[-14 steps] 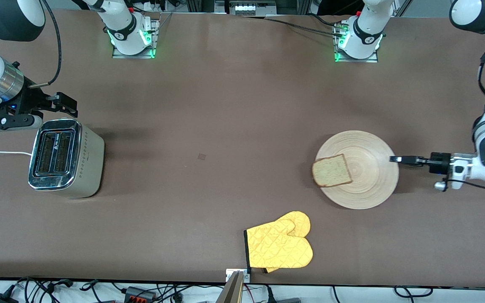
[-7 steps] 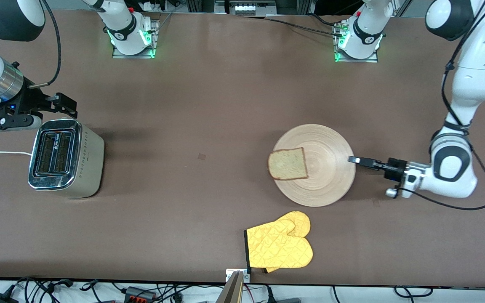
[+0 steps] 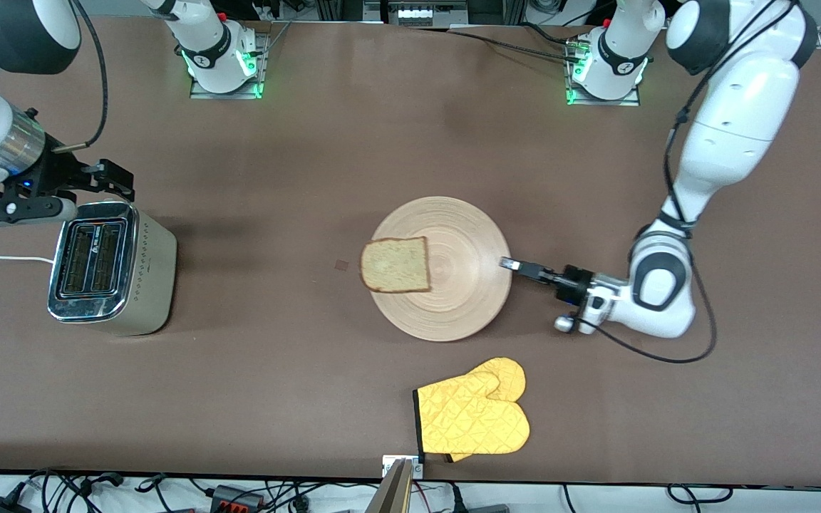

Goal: Move plate and put bread in toaster
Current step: 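Push the wooden plate with the left gripper toward the toaster, then grasp the bread slice with the right gripper while the left gripper withdraws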

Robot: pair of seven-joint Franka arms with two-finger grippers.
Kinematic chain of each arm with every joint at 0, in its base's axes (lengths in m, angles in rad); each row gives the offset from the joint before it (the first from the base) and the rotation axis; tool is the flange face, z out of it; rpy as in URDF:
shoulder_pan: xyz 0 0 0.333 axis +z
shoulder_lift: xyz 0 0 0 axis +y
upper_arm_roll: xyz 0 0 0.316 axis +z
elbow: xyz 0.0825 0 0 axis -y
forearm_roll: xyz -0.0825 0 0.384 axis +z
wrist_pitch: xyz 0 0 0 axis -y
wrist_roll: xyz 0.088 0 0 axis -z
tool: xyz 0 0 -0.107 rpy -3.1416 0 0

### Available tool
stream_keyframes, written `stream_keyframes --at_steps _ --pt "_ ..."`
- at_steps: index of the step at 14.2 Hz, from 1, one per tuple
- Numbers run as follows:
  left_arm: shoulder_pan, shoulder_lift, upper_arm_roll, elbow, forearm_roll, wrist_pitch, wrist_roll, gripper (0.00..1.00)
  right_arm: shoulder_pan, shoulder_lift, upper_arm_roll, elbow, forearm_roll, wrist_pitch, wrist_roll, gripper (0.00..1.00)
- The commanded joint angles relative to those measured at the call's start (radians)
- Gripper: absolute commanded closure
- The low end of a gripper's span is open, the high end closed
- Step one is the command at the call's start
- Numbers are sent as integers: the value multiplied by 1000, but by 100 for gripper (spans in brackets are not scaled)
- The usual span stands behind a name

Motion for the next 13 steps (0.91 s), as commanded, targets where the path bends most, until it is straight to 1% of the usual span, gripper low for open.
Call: stream_keyframes --at_steps 1,3,7,9,10,13 --pt "-46 0 4 1 -74 12 3 100 18 23 0 2 44 10 2 0" --pt "-98 17 4 5 -105 67 4 100 19 38 0 2 60 19 2 0" --pt "-175 37 4 13 -103 182 12 100 67 67 0 2 64 30 2 0" --pt "-184 42 4 13 -117 195 20 100 104 92 -2 2 77 36 2 0" --pt "-186 42 4 13 -144 195 21 100 111 105 -2 2 89 45 2 0" --pt "-212 43 4 13 -160 209 41 100 142 156 -2 0 97 98 3 0"
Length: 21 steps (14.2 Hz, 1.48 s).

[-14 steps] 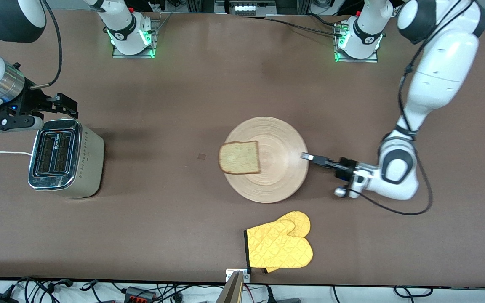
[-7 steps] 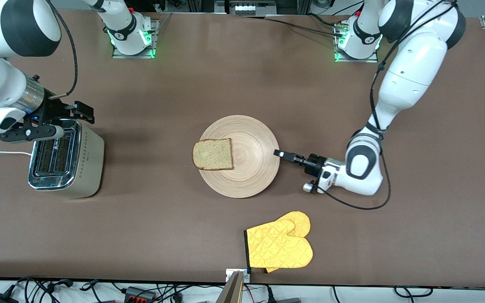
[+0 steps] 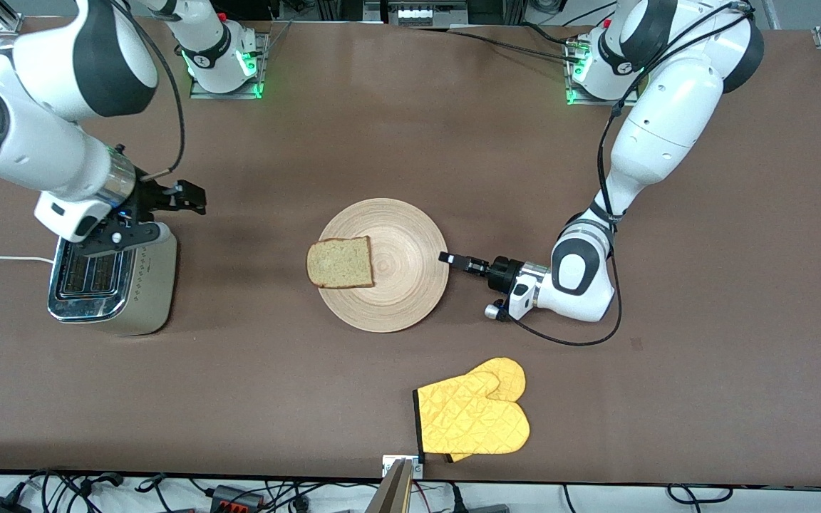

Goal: Move plate and put bread in toaster
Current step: 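Grasp the bread slice with the right gripper while the left gripper withdraws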

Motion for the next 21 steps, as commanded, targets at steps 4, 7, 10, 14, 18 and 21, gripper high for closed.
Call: stream_keyframes --at_steps 4,7,10,14,18,21 --pt "-38 11 4 12 -51 19 77 99 36 106 -3 3 31 93 3 8" --pt "-33 13 4 12 -59 18 80 84 57 160 -4 3 105 143 3 12" --pt "-24 11 5 12 -56 16 80 75 80 209 -4 3 110 192 6 12" --pt "57 5 17 12 -2 -4 78 66 137 255 -4 3 125 246 101 13" --pt "175 -6 17 76 148 -170 13 66 152 321 -4 3 130 333 133 16" --pt "249 -13 17 140 281 -281 -69 66 178 355 -4 6 130 364 199 20"
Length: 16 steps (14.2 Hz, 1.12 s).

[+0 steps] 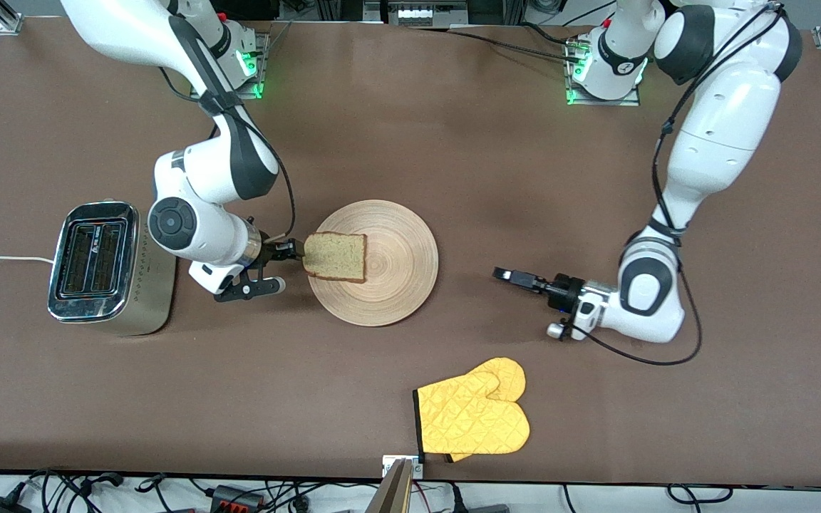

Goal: Move plate and put bread in toaster
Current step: 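Grasp the bread slice with the right gripper while the left gripper withdraws, then lift the bread slice with the right gripper toward the toaster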

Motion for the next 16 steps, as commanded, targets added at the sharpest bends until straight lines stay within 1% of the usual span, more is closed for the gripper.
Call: stream_keyframes --at_steps 1,3,6,8,10,12,13,14,15,16 --pt "48 -18 -4 74 124 -83 -94 66 31 34 -4 8 16 25 95 21" --pt "70 -52 -3 125 233 -190 -154 66 48 48 -4 9 16 25 140 21" --pt "90 -121 -4 243 460 -325 -267 66 52 62 -4 6 16 13 169 22" --pt "90 -158 -10 314 628 -387 -278 66 66 75 -4 8 16 19 195 22" --pt "77 -240 -9 329 771 -407 -293 65 69 83 -4 9 16 22 195 28" --pt "74 -325 -20 329 868 -416 -350 64 68 85 -4 9 16 21 194 35" --pt "57 -380 -23 322 922 -417 -405 61 68 85 -4 9 16 21 194 43" --pt "48 -412 -21 322 953 -420 -436 52 68 85 -4 9 13 21 194 47" --pt "53 -429 -17 322 962 -424 -432 22 66 85 -4 11 13 18 194 55" --pt "59 -433 -17 323 964 -428 -430 2 66 83 -4 11 13 18 194 60"
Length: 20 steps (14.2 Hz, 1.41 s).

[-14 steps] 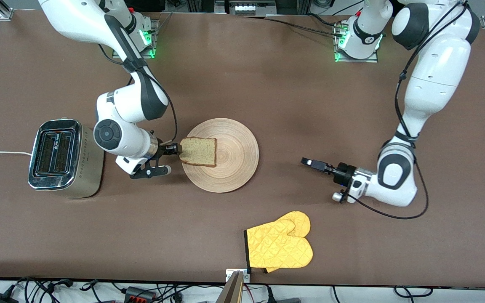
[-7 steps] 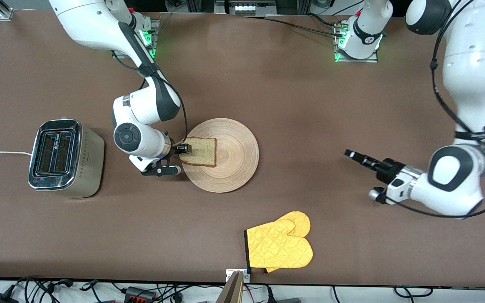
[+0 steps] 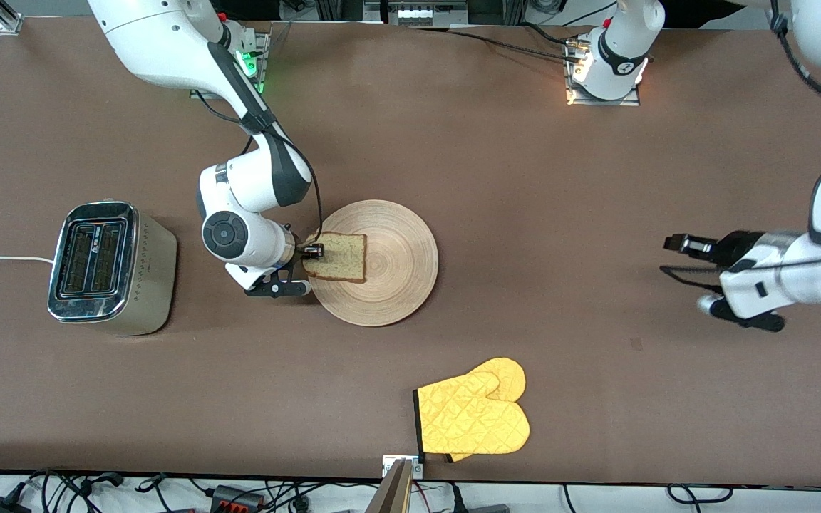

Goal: Move plate and put bread in toaster
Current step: 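Lift the bread slice with the right gripper toward the toaster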

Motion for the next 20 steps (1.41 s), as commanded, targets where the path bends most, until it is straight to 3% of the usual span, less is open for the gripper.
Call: stream_keyframes --at_steps 1,6,9,13,16,18,20 --pt "-10 -35 6 -21 55 -10 -19 0 4 3 -6 12 11 -4 13 62" --pt "-46 -90 -39 -28 80 -22 -17 0 1 3 -6 12 11 -5 13 81" --pt "-73 -101 -39 -28 110 -20 -28 0 1 3 -6 12 11 -7 12 99" --pt "-99 -101 -37 -25 192 -14 -27 0 1 -20 -12 29 7 -39 4 100" --pt "-86 -119 -30 -27 212 19 -77 0 -2 -118 -73 89 -36 -252 4 100" --pt "-20 -179 -36 -123 198 62 -99 0 -5 -157 -128 165 -97 -423 4 100" --pt "25 -280 -34 -279 158 154 -102 0 -5 -164 -171 253 -159 -575 6 100"
